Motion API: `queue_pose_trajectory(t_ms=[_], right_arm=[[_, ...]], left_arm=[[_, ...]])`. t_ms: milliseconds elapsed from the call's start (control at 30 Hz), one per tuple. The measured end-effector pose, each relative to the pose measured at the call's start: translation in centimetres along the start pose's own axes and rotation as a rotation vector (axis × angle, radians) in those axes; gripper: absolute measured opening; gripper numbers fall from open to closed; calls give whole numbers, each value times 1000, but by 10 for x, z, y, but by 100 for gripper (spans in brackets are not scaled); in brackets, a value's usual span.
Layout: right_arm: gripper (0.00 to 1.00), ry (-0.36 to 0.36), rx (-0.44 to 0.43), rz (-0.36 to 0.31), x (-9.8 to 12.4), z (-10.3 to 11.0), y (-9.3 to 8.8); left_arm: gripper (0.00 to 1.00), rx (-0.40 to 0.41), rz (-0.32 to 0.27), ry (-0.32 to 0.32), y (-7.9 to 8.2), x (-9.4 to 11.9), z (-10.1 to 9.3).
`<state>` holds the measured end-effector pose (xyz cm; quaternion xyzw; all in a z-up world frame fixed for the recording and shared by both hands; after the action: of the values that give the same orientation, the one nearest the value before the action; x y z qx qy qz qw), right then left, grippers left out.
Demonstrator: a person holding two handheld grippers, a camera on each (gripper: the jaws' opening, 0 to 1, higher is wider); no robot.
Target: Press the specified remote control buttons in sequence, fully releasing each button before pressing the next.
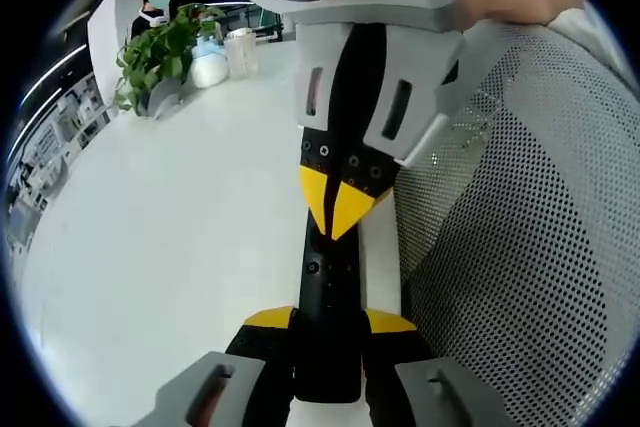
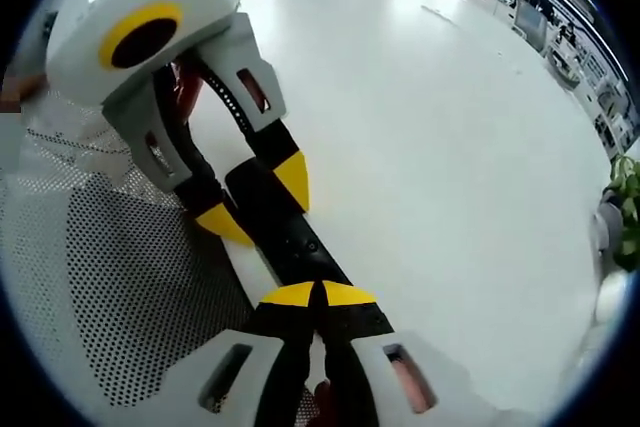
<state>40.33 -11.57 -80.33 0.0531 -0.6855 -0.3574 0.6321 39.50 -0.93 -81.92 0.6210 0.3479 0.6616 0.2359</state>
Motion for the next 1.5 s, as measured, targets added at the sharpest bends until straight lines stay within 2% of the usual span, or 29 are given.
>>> queue_pose_trajectory(t_ms=[600, 900, 1200, 1500], right_arm=[[0, -6, -24, 20, 0, -1, 2], [0, -4, -23, 3, 0, -1, 5], [0, -6, -65, -36, 2, -4, 10], [0, 1, -43, -23, 0, -1, 9]], left_arm=[[24, -5, 14, 2, 1, -1, 0], [24, -4, 33, 2, 4, -3, -2], [24, -3, 41, -1, 7, -5, -4], [24, -28, 30, -26, 12, -12, -11]])
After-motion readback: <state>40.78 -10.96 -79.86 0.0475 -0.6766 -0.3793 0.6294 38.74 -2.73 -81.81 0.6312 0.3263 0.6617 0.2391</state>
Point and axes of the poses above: the point that each gripper's makers call its tool centre point, and the gripper's own axes: x roughly backward along the fingers, z roughly to its left, y roughly out of its top, the point moved 7 cm from there along x, roughly backward along the fingers, and after that the axes turned 11 degrees about -z, right-handed, at the moved point
